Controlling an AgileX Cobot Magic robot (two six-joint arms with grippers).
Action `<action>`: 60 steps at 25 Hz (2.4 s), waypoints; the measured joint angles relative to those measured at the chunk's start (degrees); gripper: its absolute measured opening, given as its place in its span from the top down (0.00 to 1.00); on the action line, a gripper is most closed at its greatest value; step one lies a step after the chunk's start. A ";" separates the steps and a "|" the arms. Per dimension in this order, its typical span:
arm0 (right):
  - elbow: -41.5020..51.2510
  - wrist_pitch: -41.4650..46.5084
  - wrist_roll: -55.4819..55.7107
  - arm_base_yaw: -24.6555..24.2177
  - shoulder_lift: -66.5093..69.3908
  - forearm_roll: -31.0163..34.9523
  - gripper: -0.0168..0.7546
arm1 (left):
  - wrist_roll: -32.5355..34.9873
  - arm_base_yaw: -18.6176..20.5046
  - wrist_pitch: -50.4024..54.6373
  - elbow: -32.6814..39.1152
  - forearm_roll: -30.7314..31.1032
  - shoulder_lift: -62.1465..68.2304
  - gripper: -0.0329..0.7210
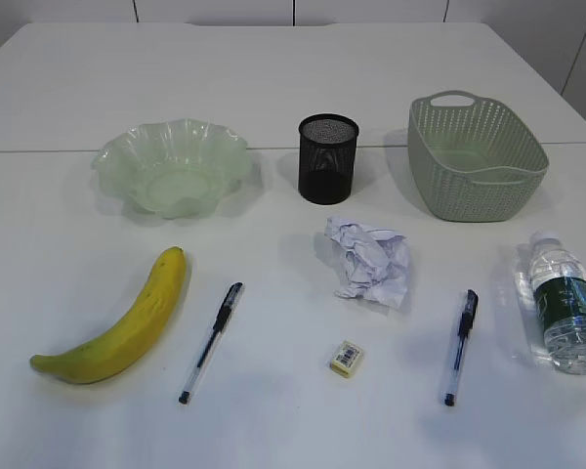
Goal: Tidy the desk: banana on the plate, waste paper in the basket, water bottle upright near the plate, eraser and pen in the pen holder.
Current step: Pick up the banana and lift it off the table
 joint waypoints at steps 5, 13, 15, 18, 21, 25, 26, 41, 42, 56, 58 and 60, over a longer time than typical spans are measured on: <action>-0.66 -0.11 -0.35 0.00 4.42 2.21 0.38 | 0.64 0.00 1.95 -4.57 -0.13 8.46 0.27; -3.67 1.39 -0.81 0.00 9.93 2.81 0.38 | 2.77 0.00 1.86 -8.19 -1.61 18.89 0.27; -4.19 1.39 -0.81 0.00 10.68 2.81 0.38 | 3.98 0.00 1.37 -8.56 -2.99 21.12 0.27; -4.53 1.39 -0.81 0.00 11.37 3.16 0.38 | 6.23 0.00 0.19 -8.65 -5.93 24.17 0.27; -4.53 1.42 -0.81 0.00 11.58 3.53 0.38 | 8.55 -0.41 -0.59 -8.65 -8.34 26.93 0.27; -4.53 1.53 -0.81 0.00 11.58 3.65 0.38 | 9.46 -4.54 -2.94 -8.65 -8.21 30.15 0.27; -4.53 1.53 -0.81 0.00 11.58 3.65 0.38 | 9.46 -6.27 -3.77 -8.65 -7.81 31.04 0.27; -4.53 1.65 -1.97 0.00 11.58 6.27 0.38 | 6.89 -19.44 -14.28 -8.84 -2.44 43.67 0.34; -4.53 1.65 -1.97 0.00 11.58 6.38 0.38 | 6.89 -19.44 -14.54 -8.99 -2.29 44.17 0.34; -4.53 1.73 -2.14 0.00 11.58 6.81 0.38 | 6.78 -21.48 -20.89 -10.51 -0.13 52.72 0.34; -4.53 1.77 -2.24 0.00 11.58 6.95 0.38 | 6.78 -23.15 -21.76 -10.60 0.08 53.72 0.34; -4.53 1.77 -2.24 0.00 11.58 7.08 0.38 | 6.78 -24.87 -22.57 -10.75 0.08 55.04 0.34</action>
